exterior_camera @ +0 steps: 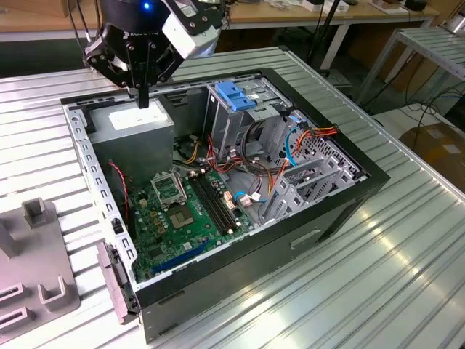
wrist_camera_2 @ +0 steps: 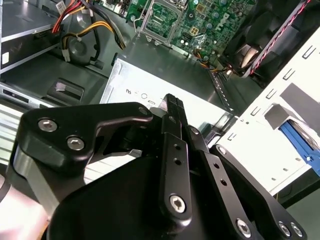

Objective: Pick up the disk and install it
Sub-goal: 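Reach for the disk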

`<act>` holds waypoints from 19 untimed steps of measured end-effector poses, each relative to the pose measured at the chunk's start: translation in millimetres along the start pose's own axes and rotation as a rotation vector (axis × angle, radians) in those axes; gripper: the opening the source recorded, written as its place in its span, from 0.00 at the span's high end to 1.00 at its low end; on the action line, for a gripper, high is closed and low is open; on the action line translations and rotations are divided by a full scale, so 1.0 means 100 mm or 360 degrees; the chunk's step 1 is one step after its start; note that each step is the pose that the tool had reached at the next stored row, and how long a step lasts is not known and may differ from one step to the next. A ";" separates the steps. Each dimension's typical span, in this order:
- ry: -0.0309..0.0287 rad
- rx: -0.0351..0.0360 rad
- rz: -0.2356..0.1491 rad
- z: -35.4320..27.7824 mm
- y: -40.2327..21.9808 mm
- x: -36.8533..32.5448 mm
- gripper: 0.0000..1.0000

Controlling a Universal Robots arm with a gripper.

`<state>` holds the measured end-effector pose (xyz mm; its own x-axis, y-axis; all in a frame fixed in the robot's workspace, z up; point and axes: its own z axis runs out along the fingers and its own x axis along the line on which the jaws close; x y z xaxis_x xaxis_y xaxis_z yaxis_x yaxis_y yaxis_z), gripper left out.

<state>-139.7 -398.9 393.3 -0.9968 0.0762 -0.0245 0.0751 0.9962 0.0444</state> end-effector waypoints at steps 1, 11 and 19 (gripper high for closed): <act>0.00000 0.0000 0.0000 -0.001 -0.001 0.015 0.89; 0.00001 0.0000 0.0000 -0.004 -0.010 0.128 0.89; 0.00000 0.0000 0.0000 -0.006 -0.016 0.218 0.89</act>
<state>-161.5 -399.0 393.3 -0.9968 0.0762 -0.0245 0.0751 0.9962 0.0444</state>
